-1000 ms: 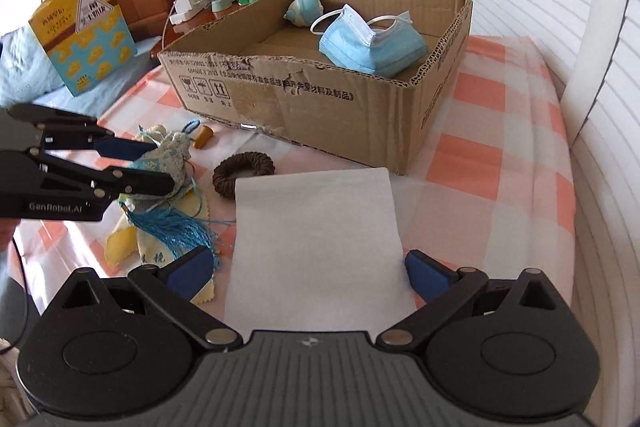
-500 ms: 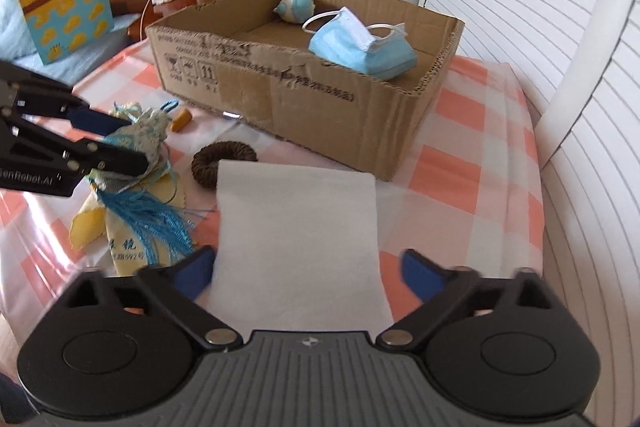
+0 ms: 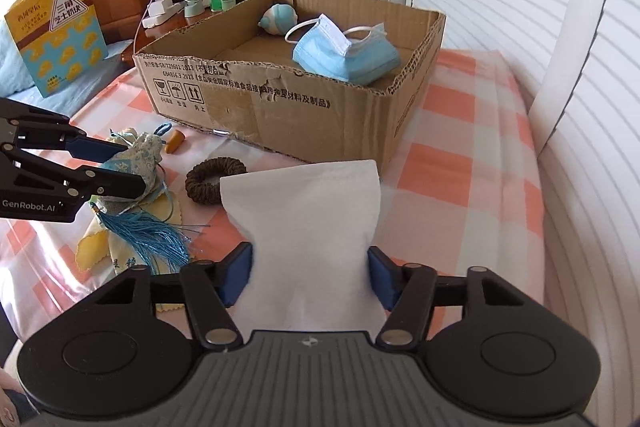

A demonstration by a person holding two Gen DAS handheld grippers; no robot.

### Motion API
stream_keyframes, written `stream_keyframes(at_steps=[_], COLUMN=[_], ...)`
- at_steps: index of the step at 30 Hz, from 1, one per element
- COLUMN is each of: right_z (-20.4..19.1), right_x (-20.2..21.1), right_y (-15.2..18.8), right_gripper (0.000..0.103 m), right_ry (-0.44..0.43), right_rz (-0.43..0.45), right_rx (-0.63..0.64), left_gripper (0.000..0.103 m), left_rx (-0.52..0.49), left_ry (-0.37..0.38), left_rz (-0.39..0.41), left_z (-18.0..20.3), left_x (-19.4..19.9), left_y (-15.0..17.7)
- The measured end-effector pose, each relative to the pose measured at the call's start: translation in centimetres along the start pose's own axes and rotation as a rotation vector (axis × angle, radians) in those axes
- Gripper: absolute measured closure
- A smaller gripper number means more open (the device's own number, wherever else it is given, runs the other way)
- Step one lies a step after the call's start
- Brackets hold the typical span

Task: Organize soft objects
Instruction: 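Grasp the blue embroidered pouch with the left tool while the right tool grasps the white tissue, then lift the pouch and carry it over the box with the left tool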

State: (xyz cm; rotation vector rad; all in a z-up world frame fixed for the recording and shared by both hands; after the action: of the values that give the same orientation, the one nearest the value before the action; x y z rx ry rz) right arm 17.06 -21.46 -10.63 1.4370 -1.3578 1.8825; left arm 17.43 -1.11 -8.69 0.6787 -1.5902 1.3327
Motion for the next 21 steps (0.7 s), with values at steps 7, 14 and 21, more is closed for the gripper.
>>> stream_keyframes(at_steps=[7,14,21], right_z=[-0.4,-0.7,-0.9], right_x=[0.7,1.7,3.1], right_y=[0.0,0.1,0.3], right_gripper=[0.068,0.078,0.078], right_ry=[0.002,0.011,0.013], right_rz=[0.015,0.040,0.066], right_rx=[0.006,0.009,0.003], left_gripper=[0.071,0.075,0.077], left_rx=[-0.013,-0.038,-0.054], left_ry=[0.000,-0.005,-0.005], left_rz=[0.010,0.024,0.041], left_z=[0.1,0.0,-0.1], left_x=[0.5,1.7,3.2], left_y=[0.0,0.2,0.4])
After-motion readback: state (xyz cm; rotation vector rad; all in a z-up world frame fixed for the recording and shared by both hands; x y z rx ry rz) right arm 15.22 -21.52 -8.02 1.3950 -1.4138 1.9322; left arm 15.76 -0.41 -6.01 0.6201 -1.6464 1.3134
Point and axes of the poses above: each gripper's, at about its wrist camera, not at the fingertips, and x roughly against the way its jaws point, z to its right, y to its underside, the point moved 5 cm from there along -x, roughly the way its jaws point, and after that the axes turned 15 degrees about -z, right-handed, at the moved point
